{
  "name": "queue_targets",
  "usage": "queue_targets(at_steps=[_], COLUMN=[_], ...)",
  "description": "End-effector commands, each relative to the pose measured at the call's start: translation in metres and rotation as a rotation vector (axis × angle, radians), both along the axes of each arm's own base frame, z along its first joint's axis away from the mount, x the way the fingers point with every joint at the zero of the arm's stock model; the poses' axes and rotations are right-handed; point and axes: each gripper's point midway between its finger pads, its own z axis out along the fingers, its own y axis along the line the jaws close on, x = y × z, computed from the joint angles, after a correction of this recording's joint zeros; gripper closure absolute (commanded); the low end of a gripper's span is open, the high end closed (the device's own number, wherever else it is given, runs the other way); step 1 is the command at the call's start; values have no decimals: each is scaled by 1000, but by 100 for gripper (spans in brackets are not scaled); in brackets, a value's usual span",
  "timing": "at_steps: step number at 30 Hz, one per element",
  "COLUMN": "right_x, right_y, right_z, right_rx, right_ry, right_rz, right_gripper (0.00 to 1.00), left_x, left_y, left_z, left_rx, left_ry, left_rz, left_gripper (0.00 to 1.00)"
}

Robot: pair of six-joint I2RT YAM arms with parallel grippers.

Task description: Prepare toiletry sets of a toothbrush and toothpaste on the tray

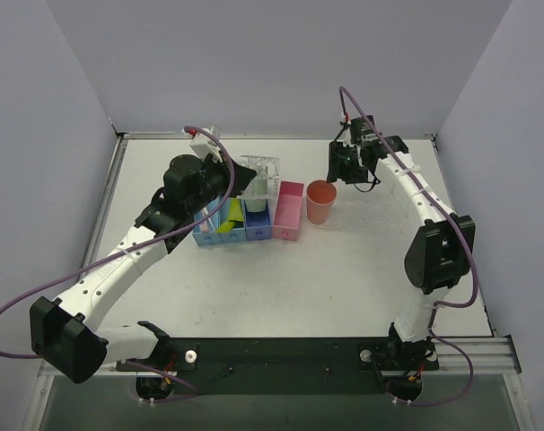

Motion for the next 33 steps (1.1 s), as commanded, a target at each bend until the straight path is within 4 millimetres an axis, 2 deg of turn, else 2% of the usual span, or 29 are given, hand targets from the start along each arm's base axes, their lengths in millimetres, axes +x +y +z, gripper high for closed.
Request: queue_targets(at_steps=[1,2,4,5,8,9,10,12,13,16,24,33], right_x=[0,-3,-8,-16,-35,-39,-44,-59,-64,-81,-102,-116], right_y=[0,10,20,34,53,56,60,74,79,97,127,126], right_z=[89,104,121,137,164,169,174,187,191,202,196,177], right_rx=[70,114,149,208,260,261,256,245,228,234,236,177], right_ry=[-200,-229,-270,-293,-358,-373,-394,-444,-467,-508,-526,-519], right_rz=[10,63,158,240,397,427,463,549,590,670,802,873], right_gripper=[50,50,50,50,50,50,50,50,49,48,48,49], left_x=[7,5,8,3,-2,-4,-5,-19,-22,-32,-49,-53], left_y=[-6,-11,-15,-21,-32,-34,-40,-51,-57,-62,-71,-71], left_z=[48,54,50,53,50,57,44,43,34,28,21,21], left_rx=[-71,-71,-46,-51,-44,-38,-15,7,12,7,-18,-26], left_ry=[-103,-117,-118,-125,-114,-128,-80,-50,-17,16,79,79], left_rz=[-18,-57,-96,-151,-271,-306,-349,-471,-525,-597,-707,-705], left_gripper=[100,100,100,100,100,100,100,100,100,100,100,100])
